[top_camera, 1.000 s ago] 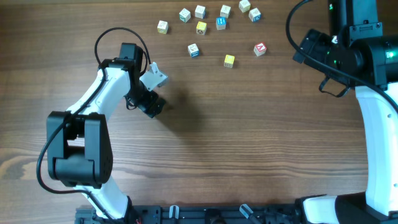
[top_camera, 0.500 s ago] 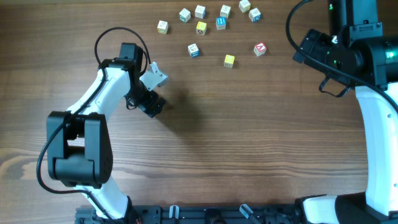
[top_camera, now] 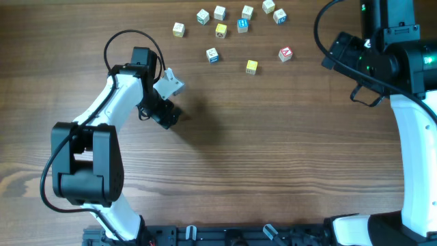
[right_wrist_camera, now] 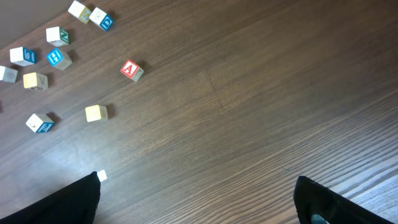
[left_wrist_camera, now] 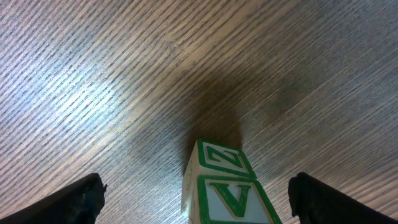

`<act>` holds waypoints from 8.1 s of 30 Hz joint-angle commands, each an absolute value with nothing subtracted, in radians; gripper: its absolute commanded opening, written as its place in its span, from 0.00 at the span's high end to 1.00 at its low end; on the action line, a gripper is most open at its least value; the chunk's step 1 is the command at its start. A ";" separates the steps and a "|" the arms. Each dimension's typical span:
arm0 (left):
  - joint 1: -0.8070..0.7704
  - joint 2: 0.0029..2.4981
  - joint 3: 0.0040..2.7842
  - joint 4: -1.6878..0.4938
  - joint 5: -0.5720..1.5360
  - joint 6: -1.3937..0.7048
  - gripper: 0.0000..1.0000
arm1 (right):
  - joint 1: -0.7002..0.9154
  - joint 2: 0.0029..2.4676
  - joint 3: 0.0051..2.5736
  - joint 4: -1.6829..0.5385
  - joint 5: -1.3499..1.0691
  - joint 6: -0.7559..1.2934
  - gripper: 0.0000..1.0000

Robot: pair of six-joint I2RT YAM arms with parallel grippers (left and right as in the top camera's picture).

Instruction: Form a tower

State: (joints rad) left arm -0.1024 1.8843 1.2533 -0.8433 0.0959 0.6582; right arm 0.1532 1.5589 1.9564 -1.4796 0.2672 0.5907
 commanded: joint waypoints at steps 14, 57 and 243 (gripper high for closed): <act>-0.094 1.898 1.279 -0.928 0.017 0.783 0.00 | 0.148 1.570 1.953 -1.477 0.287 0.603 0.00; -0.188 2.035 1.390 -0.989 -0.072 0.834 0.00 | 0.148 1.569 1.953 -1.477 0.287 0.603 0.00; 0.485 1.093 1.571 -1.235 -0.116 -0.356 0.00 | 0.620 1.988 1.982 -0.978 -0.227 0.262 0.00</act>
